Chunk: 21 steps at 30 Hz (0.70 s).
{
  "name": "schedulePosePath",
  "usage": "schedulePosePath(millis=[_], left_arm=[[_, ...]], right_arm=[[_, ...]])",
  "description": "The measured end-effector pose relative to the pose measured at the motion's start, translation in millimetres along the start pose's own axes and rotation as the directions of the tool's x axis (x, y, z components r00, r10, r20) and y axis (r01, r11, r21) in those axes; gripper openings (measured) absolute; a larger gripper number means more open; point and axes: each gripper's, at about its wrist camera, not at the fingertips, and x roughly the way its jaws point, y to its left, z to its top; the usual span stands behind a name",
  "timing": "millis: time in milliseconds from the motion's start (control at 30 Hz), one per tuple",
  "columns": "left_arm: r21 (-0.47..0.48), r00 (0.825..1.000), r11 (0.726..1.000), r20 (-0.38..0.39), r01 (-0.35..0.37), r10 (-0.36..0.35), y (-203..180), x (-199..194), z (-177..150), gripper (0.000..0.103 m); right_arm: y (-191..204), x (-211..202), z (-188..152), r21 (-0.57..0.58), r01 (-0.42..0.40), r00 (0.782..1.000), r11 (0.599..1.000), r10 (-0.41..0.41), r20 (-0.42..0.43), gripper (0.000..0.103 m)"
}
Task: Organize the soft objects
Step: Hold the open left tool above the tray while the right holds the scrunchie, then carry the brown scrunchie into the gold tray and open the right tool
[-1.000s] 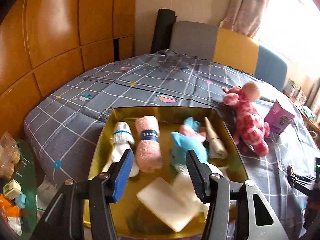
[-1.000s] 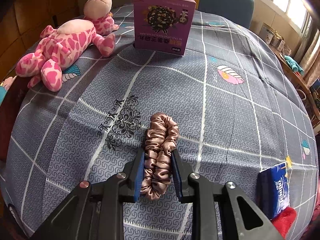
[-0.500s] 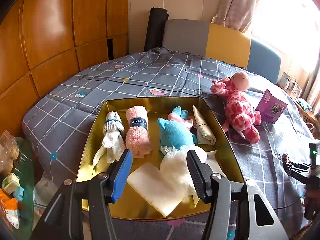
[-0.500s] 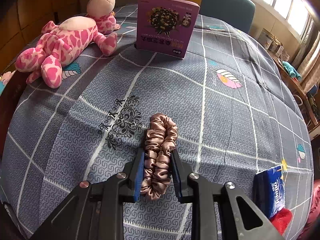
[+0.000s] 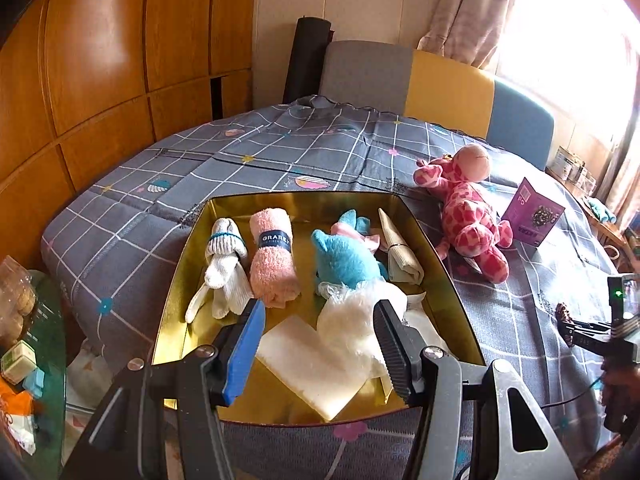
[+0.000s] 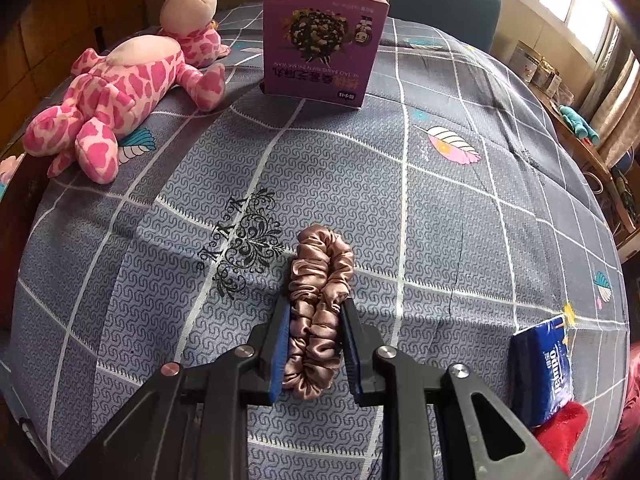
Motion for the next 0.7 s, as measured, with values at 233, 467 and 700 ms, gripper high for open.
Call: schedulePosePath(millis=[233,467,700], left_arm=[[-0.004,1.000,1.000,-0.003,0.014,-0.014,2.2,-0.6,-2.5,0.057],[-0.010,1.000,1.000,-0.009,0.018,-0.018,4.3,0.3,-4.1,0.057],[-0.020,1.000,1.000,-0.014,0.021,-0.021,7.1,3.1,-5.5,0.057]], right_arm=[[-0.5,-2.2,-1.6,0.038,0.004,1.000,0.999,-0.004,0.003,0.023],[1.2,-10.4,-3.5,0.063,-0.004,1.000,0.998,0.003,0.016,0.023],[19.7,-38.5,4.4,0.044,-0.052,0.995,0.998,0.048,0.088,0.023]])
